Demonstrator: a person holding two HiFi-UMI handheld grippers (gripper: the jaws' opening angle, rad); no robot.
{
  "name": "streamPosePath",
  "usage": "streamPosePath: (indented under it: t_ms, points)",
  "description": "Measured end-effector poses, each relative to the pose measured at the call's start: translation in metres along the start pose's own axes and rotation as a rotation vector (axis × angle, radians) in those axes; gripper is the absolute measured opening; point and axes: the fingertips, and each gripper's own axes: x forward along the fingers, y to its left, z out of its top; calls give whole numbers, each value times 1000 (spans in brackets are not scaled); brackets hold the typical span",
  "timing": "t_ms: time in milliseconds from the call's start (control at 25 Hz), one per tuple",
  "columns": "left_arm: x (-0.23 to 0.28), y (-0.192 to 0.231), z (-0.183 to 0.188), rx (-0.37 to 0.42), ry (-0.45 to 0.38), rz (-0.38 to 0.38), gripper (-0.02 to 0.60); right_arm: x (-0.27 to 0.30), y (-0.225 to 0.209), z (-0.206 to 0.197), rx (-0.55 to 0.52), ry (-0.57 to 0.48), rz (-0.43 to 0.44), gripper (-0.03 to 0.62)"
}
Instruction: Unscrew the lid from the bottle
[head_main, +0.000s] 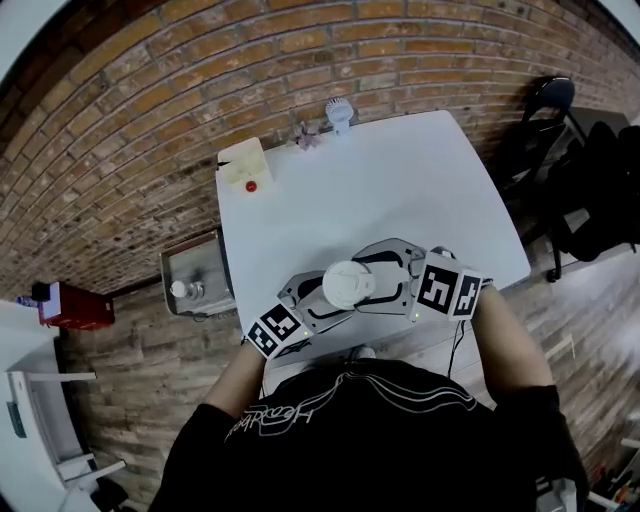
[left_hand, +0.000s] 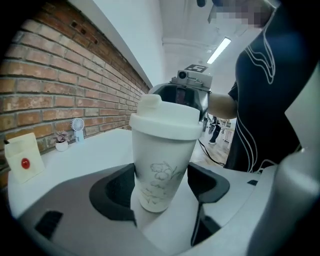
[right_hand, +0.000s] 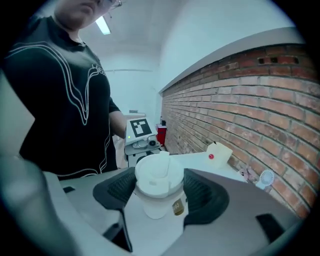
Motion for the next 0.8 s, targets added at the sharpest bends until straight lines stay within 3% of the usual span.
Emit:
streamPosePath:
  t_ms: [440,600,800]
  points:
    - [-3,4,0,-24,-36,29,344,4,-2,1,-111,49,177,295]
    - [-2,4,0,-29,-38,28,345,3,-2,1,-91,45,145,299]
    - [-5,6,-2,-30,-41,12,344,3,-8,5,-10,24,36,317]
